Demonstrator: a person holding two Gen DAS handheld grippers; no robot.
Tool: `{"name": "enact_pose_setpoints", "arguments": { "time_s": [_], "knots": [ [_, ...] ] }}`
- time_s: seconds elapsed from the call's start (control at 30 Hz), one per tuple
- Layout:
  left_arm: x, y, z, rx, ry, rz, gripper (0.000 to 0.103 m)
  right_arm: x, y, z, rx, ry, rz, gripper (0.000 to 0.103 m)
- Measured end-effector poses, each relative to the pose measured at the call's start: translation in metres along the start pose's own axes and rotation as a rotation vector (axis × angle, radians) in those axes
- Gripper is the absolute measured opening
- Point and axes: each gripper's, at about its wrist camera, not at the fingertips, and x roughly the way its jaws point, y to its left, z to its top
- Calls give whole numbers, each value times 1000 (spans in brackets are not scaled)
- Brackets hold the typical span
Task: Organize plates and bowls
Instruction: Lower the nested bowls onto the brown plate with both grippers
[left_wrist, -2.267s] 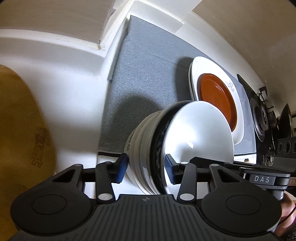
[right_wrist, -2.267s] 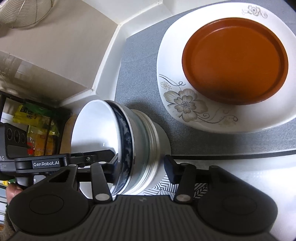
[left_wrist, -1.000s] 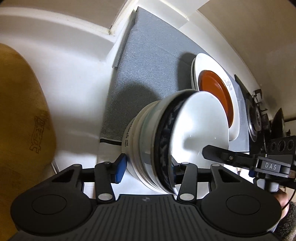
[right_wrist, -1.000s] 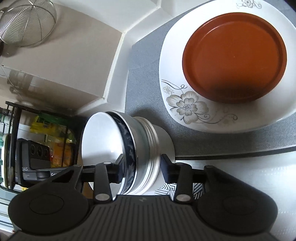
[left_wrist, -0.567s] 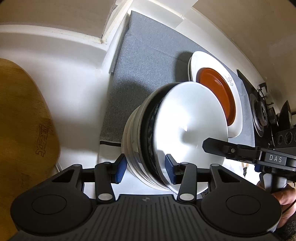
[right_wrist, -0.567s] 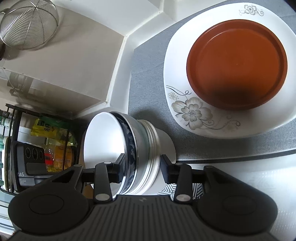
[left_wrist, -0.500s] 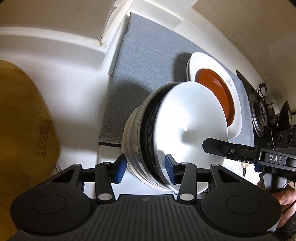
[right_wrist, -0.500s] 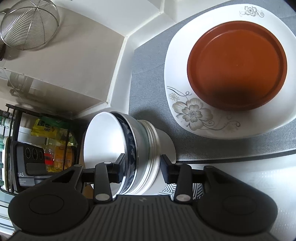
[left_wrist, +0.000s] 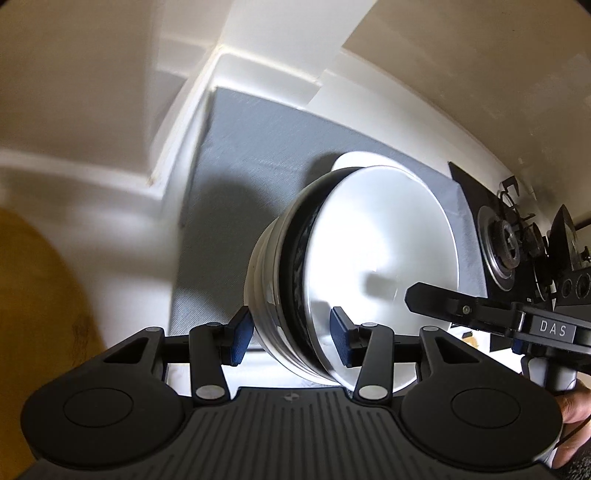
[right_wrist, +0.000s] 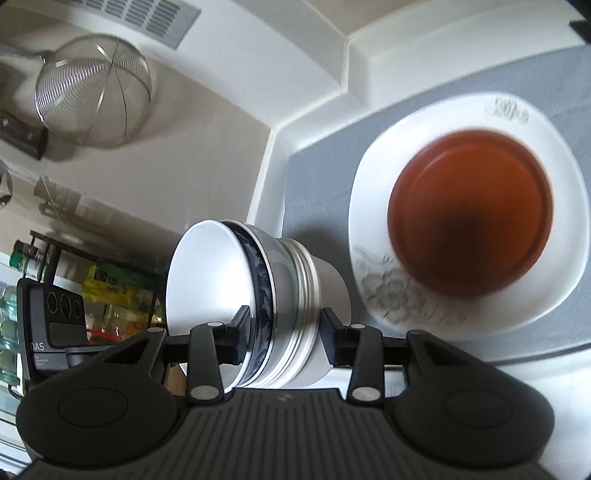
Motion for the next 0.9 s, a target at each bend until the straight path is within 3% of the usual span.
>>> {"name": "enact_pose_setpoints", "arguments": {
  "time_s": [0.53,0.9],
  "knots": [
    [13,-81,70,131,-34,-52,48,-65,-13,61,-9,-198,-70,44],
    [43,-102,101,155,-9,-46,48,-69,-31,80,-1,-241,-119,44]
  ]
}}
